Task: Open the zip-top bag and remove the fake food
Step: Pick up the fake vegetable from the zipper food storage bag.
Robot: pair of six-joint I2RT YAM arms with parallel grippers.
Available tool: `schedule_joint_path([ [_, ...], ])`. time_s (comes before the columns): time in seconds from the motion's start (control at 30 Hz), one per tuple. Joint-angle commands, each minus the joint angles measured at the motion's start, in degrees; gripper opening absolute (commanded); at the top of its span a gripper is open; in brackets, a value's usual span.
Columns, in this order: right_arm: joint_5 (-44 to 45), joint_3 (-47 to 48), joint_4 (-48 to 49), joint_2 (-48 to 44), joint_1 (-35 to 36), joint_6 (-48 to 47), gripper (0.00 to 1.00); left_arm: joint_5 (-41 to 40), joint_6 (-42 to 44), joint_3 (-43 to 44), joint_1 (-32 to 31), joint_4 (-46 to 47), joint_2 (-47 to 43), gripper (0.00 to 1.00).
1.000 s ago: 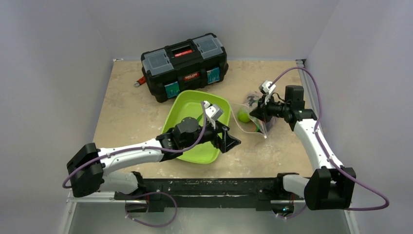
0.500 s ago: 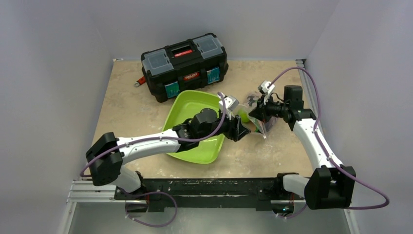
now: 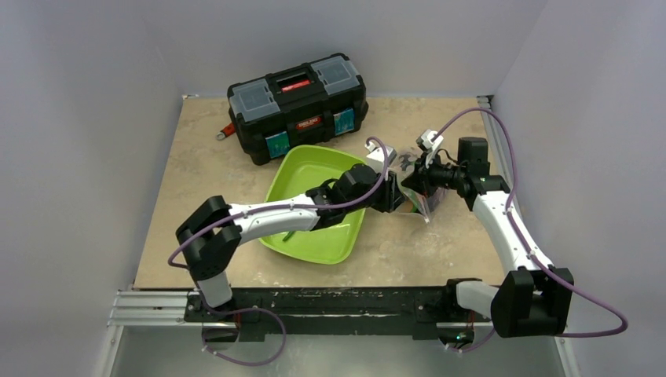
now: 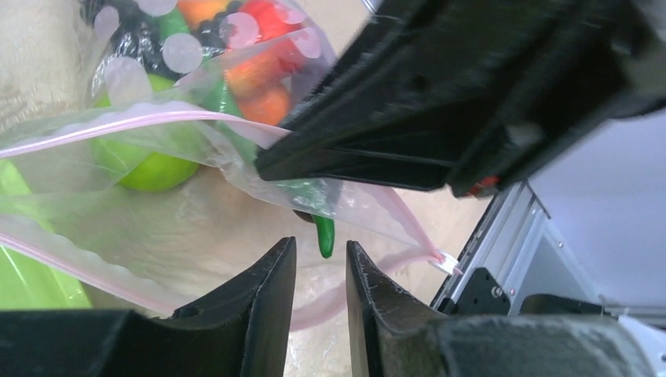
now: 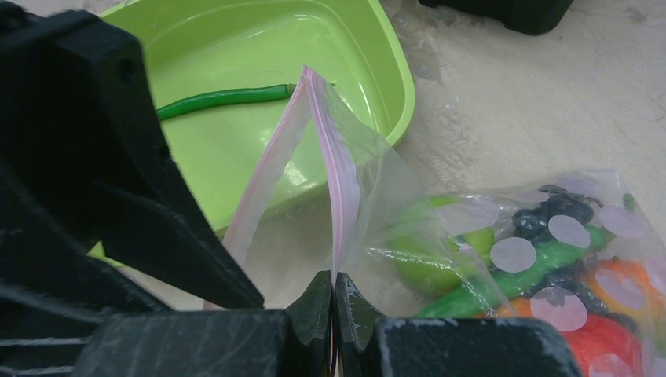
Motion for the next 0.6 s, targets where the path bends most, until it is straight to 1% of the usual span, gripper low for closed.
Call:
schedule_joint_path([
  [0.0, 0.6, -0.36, 1.76, -0.84, 0.27, 0.81, 0.0, 2.52, -8.5, 2.53, 1.73, 3.2, 3.02, 0.28],
  [0.1, 1.04, -0.36, 1.91, -0.83, 0.28, 0.96, 0.0, 2.52, -13.48, 3.47, 1.7, 3.64, 5.52, 0.27],
  [0.23, 1.15, -0.39, 2.19, -0.75, 0.21, 1.26, 0.0, 5.07, -18.57, 4.75, 1.65, 4.2, 8.08, 0.28],
  [0.43, 1.21, -0.48, 2.36, -0.66, 0.22, 1.51, 0.0, 8.01, -25.42, 5.42, 1.48, 5.8, 11.77, 0.32],
  [0.57, 1.16, -0.5, 2.47, -0.75, 0.27, 1.73, 0.0, 7.53, -29.05, 4.75, 0.93, 7.0, 13.35, 0.36],
])
